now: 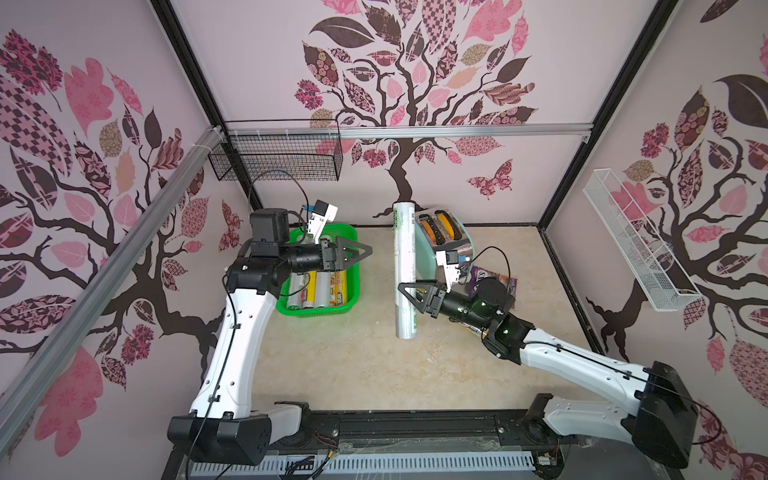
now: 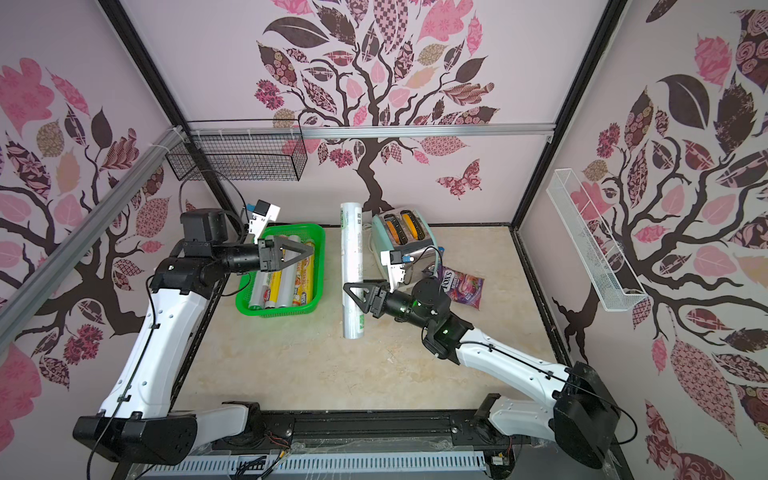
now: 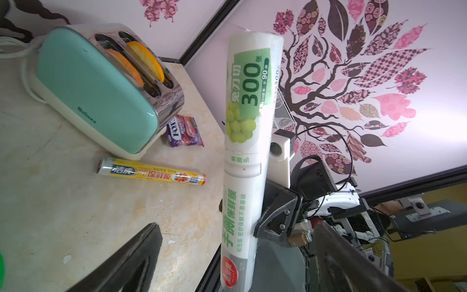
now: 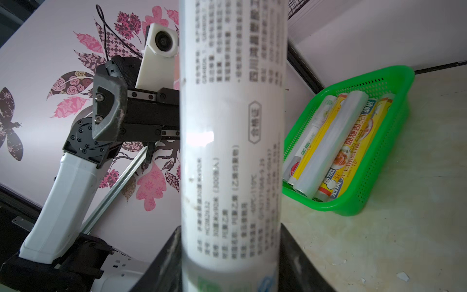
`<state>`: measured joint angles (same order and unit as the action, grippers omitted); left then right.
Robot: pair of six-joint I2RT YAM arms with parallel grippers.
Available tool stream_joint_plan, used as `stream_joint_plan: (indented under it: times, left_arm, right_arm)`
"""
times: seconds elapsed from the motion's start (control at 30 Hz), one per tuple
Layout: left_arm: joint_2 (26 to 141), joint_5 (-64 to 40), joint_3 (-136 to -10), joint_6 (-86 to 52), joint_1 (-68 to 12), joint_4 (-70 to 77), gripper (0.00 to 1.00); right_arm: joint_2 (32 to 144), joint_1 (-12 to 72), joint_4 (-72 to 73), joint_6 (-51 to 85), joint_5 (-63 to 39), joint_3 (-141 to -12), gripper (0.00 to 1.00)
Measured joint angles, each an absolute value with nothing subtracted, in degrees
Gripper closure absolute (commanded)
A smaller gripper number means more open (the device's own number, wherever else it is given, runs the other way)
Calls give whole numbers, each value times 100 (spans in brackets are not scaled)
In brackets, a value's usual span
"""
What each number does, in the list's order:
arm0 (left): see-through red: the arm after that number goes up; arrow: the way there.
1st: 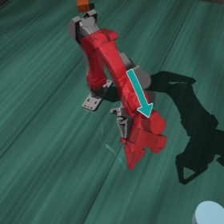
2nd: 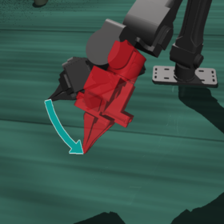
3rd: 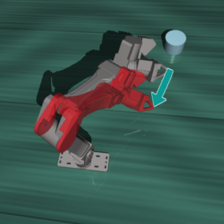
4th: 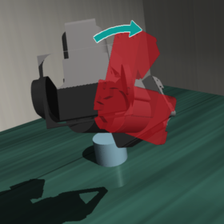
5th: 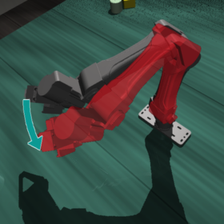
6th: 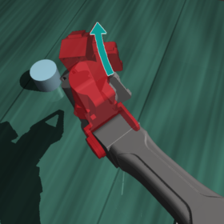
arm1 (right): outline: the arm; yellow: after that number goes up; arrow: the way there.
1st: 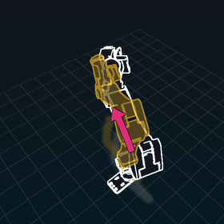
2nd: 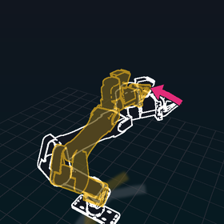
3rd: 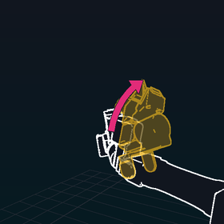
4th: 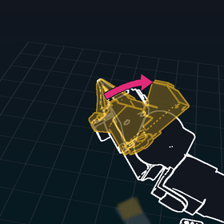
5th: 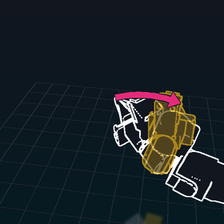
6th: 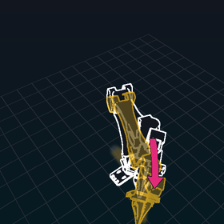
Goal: Put the plastic wrap into the basket
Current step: Pick up the plastic wrap from the center of the board.
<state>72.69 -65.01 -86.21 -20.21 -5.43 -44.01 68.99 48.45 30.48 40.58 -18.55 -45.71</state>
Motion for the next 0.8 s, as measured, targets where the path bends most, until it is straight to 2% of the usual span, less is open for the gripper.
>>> stream_joint_plan:
  times: [0.13, 0.27, 0.6, 0.7, 0.8]
  left_arm:
    - [7336, -6722, -8602, -2078, -858, -4233, 2]
    - [7360, -6796, -8464, -2095, -1026, -4108, 6]
    - [7456, -6788, -8202, -2451, -1135, -3774, 14]
    - [7454, -6831, -8169, -2504, -1157, -3699, 19]
    - [7452, -6851, -8084, -2578, -1168, -3612, 30]
  right_arm:
    - [7076, 5026, 3258, 4228, -1850, -4716, 62]
    - [7194, 5109, 3647, 4434, -1885, -4766, 62]
    - [7800, 5196, 4244, 4880, -1909, -5190, 62]
    - [7992, 5234, 4394, 4974, -1953, -5221, 62]
    - [8136, 5245, 4440, 5050, -1977, -5238, 62]
